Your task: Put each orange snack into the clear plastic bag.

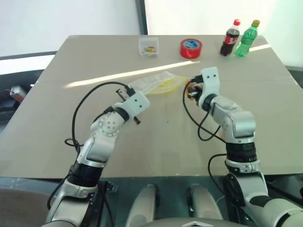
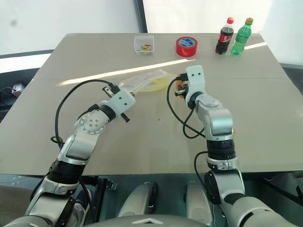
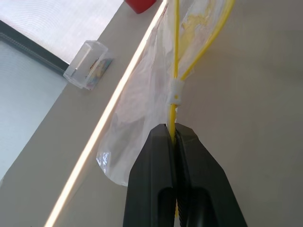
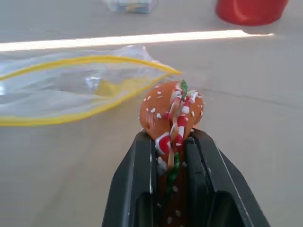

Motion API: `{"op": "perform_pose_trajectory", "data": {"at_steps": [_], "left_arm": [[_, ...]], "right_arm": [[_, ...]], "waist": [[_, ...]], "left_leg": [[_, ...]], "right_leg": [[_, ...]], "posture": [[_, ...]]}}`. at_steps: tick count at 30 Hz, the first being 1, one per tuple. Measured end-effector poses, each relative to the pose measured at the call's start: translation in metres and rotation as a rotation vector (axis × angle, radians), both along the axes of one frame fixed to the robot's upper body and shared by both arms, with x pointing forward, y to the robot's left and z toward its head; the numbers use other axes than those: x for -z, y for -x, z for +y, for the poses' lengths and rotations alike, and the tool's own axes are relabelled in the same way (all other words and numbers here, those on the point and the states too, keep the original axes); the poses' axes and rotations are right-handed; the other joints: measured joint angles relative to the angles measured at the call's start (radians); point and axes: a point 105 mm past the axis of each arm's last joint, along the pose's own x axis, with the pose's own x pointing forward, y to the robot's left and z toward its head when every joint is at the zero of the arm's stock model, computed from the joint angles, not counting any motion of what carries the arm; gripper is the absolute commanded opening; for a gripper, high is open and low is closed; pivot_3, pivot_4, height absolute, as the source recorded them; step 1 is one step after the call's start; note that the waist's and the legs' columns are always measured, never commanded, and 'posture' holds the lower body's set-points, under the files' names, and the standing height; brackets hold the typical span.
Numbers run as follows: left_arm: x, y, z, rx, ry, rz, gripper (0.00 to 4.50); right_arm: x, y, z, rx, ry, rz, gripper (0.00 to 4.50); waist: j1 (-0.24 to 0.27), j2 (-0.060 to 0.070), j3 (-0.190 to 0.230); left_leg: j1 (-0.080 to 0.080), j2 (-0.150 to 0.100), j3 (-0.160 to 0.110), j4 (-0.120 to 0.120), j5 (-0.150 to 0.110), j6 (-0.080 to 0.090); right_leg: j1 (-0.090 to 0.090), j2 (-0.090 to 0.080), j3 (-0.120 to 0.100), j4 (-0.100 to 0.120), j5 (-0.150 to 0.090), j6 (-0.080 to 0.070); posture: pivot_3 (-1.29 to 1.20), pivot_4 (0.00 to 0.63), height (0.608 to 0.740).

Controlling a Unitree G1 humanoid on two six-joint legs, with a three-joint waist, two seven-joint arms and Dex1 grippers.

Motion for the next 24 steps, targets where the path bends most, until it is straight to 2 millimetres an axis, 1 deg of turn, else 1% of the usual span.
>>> {"op": "perform_pose_trajectory", "data": {"at_steps": [2, 6, 9, 15, 18, 22, 24], "left_arm": [[0.000, 0.000, -0.002, 0.007, 0.005, -0.003, 0.00], [0.001, 0.000, -0.003, 0.009, 0.011, 0.000, 0.00], [0.003, -0.001, -0.004, 0.009, 0.015, 0.005, 0.00], [0.003, 0.000, -0.009, 0.024, 0.031, 0.002, 0.00], [0.003, 0.001, -0.014, 0.040, 0.046, 0.002, 0.00], [0.007, 0.005, -0.028, 0.096, 0.067, 0.012, 0.00], [0.007, 0.006, -0.031, 0.106, 0.070, 0.014, 0.00]], "right_arm": [[-0.004, 0.006, 0.008, -0.056, -0.057, 0.035, 0.62], [-0.008, 0.015, 0.022, -0.137, -0.083, 0.057, 0.62], [-0.009, 0.017, 0.026, -0.155, -0.093, 0.067, 0.62], [-0.021, 0.018, 0.035, -0.179, -0.120, 0.047, 0.62], [-0.015, 0.015, 0.035, -0.161, -0.132, 0.088, 0.62], [-0.002, 0.009, 0.031, -0.110, -0.171, 0.156, 0.62], [0.003, 0.007, 0.030, -0.095, -0.185, 0.183, 0.62]], "waist": [[0.000, 0.000, 0.000], [0.000, 0.000, 0.000], [0.001, 0.000, 0.000], [0.000, 0.000, 0.000], [0.001, 0.000, 0.000], [0.001, 0.000, 0.000], [0.001, 0.000, 0.000]], "left_leg": [[0.000, 0.000, 0.000, 0.000, 0.000, 0.000], [0.000, 0.000, 0.000, 0.000, 0.000, 0.000], [0.000, 0.000, 0.000, 0.000, 0.000, 0.000], [0.000, 0.000, 0.000, 0.000, 0.000, 0.000], [0.000, 0.000, 0.000, 0.000, 0.000, 0.000], [0.000, 0.000, 0.000, 0.000, 0.000, 0.000], [0.000, 0.000, 0.000, 0.000, 0.000, 0.000]], "right_leg": [[0.000, 0.000, 0.000, 0.000, 0.000, 0.000], [0.000, 0.000, 0.000, 0.000, 0.000, 0.000], [0.000, 0.000, 0.000, 0.000, 0.000, 0.000], [0.000, 0.000, 0.000, 0.000, 0.000, 0.000], [0.000, 0.000, 0.000, 0.000, 0.000, 0.000], [0.000, 0.000, 0.000, 0.000, 0.000, 0.000], [0.000, 0.000, 0.000, 0.000, 0.000, 0.000]], "posture": [[0.00, 0.150, 0.740], [0.00, 0.150, 0.740], [0.00, 0.150, 0.740], [0.00, 0.150, 0.740], [0.00, 0.150, 0.740], [0.00, 0.150, 0.740], [0.00, 0.150, 0.740]]}}
